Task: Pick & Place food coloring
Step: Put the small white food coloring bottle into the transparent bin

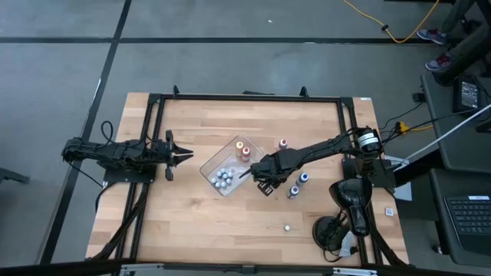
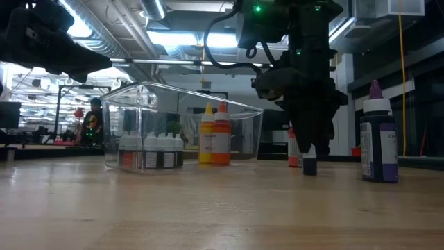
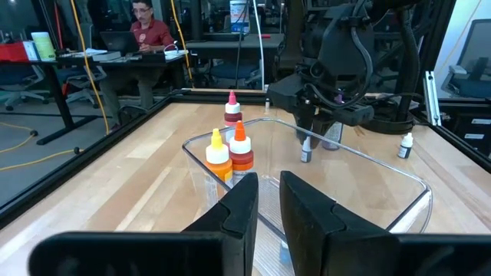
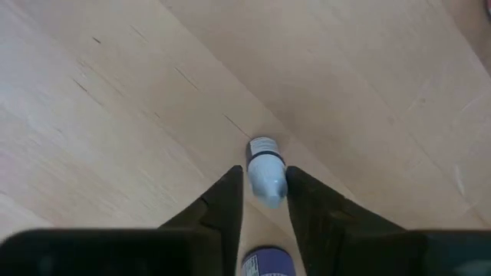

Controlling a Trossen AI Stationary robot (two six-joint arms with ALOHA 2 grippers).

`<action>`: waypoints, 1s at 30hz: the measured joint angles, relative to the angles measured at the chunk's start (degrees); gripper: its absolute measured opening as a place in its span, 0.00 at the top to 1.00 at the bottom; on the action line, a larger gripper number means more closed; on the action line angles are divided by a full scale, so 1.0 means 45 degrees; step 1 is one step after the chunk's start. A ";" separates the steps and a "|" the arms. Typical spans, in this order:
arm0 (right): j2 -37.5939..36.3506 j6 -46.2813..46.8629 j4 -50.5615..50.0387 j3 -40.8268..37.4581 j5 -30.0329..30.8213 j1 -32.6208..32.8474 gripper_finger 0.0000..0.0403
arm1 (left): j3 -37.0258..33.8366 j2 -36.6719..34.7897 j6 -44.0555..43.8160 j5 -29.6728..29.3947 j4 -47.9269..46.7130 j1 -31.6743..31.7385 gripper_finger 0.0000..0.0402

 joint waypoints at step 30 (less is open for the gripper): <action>0.0010 -0.3048 -0.5513 0.7469 0.0102 -0.0722 0.87 | 0.0000 -0.0005 0.0000 0.0000 -0.0005 0.0004 0.85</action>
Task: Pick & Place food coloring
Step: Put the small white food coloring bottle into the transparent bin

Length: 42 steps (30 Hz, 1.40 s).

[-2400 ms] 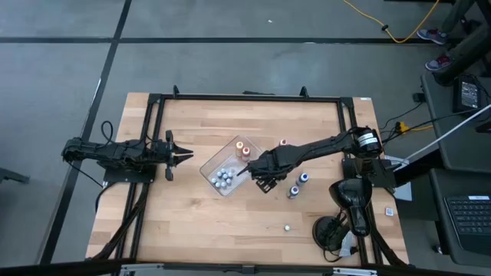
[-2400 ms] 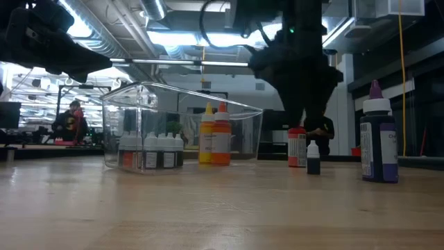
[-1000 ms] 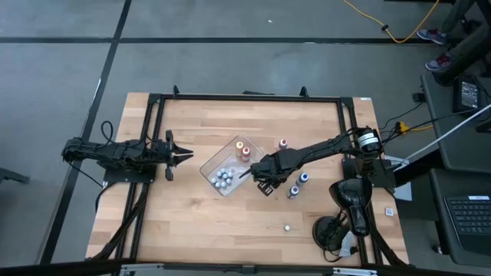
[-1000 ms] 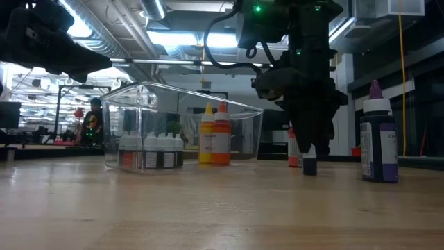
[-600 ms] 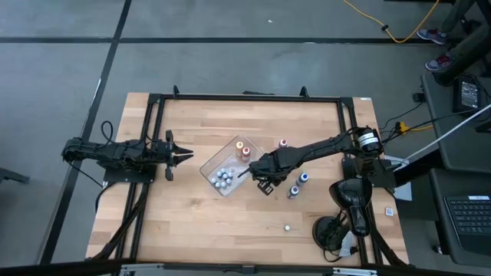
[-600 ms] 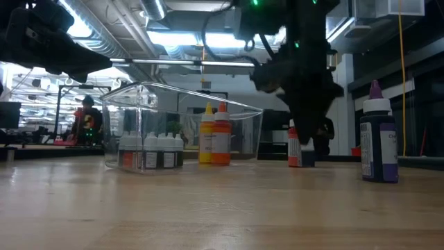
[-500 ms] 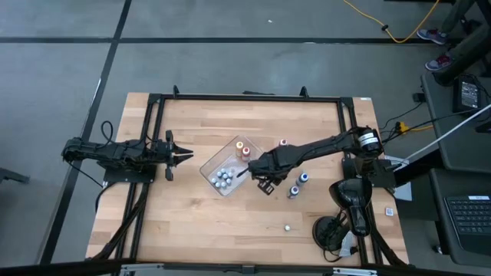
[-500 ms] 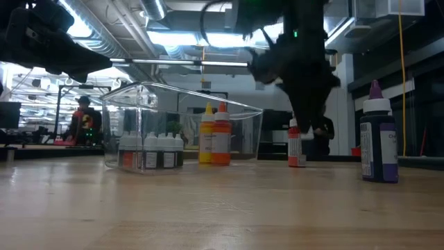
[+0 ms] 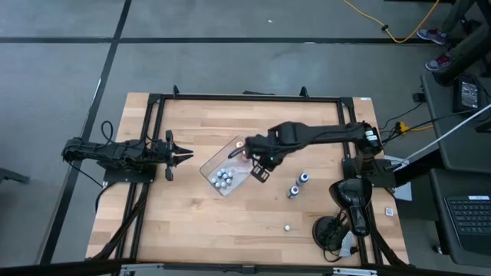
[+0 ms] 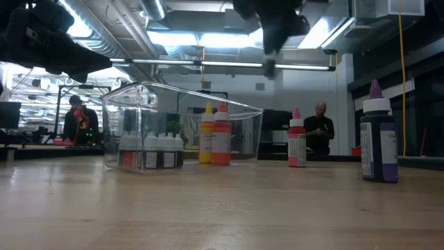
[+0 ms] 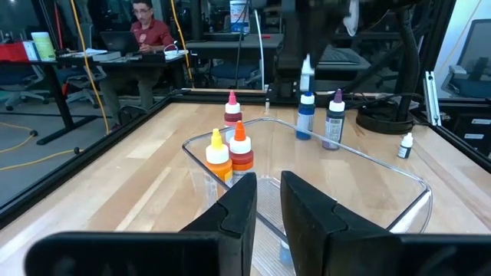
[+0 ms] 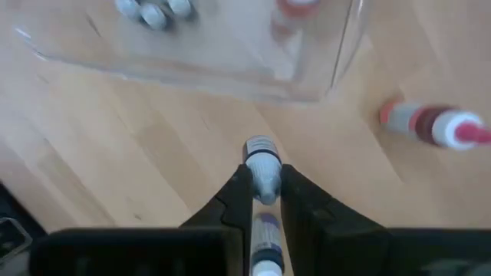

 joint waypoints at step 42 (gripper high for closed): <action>0.5686 -0.6251 0.1111 0.4961 -0.0447 -0.0289 0.87 | 0.0000 0.0000 0.0000 0.0000 0.0001 -0.0001 0.86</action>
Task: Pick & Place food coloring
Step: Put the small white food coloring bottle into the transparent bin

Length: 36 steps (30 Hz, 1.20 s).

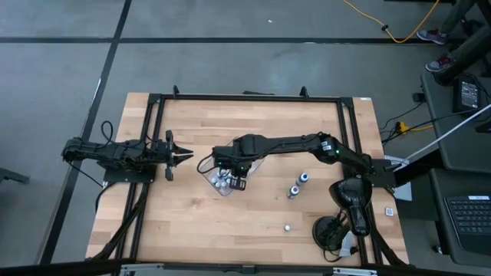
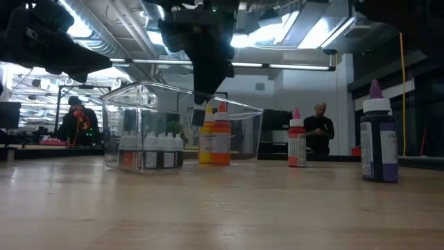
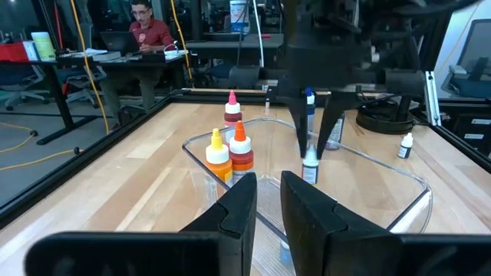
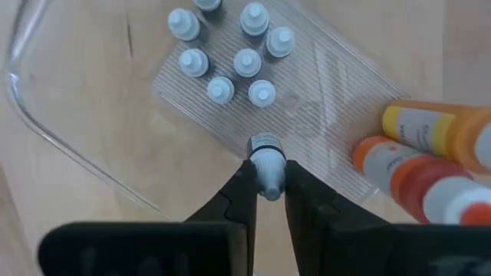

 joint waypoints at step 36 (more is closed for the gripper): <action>0.1153 -0.1469 0.0838 -0.0019 0.0006 -0.0056 0.87 | 0.0000 0.0000 0.0000 0.0000 0.0002 -0.0001 0.86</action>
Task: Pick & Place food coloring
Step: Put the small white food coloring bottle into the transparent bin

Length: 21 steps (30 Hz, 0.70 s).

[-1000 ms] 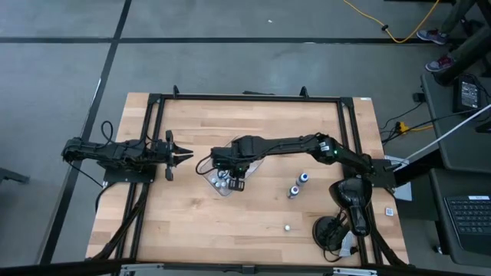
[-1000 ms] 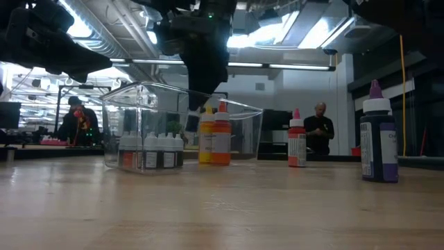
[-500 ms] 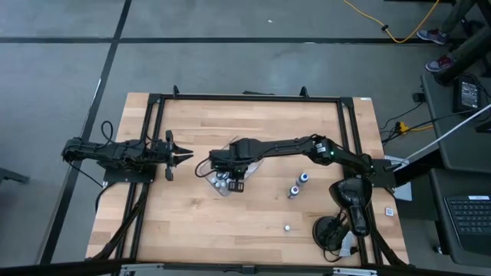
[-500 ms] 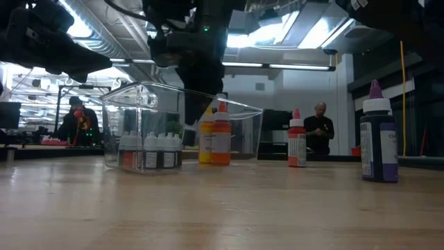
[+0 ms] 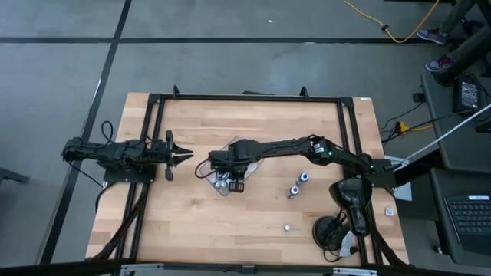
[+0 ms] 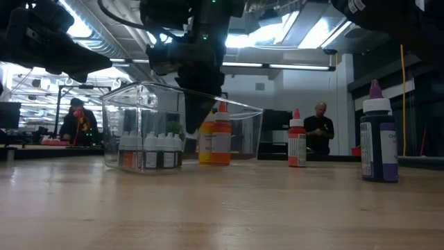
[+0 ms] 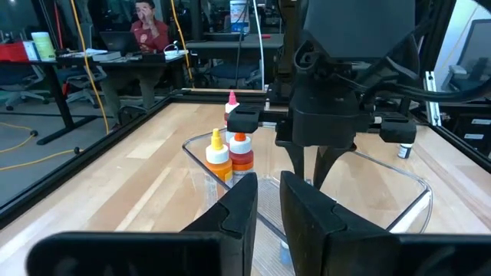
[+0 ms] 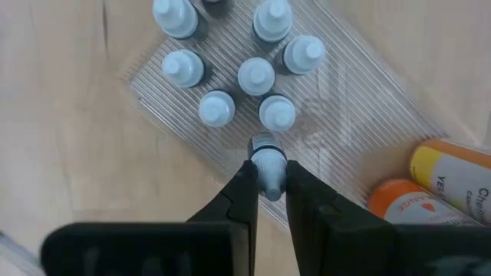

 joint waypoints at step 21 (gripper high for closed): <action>0.0005 -0.0953 -0.0053 -0.0467 -0.0139 -0.0064 0.83 | 0.0000 0.0000 -0.0002 0.0000 -0.0002 -0.0002 0.86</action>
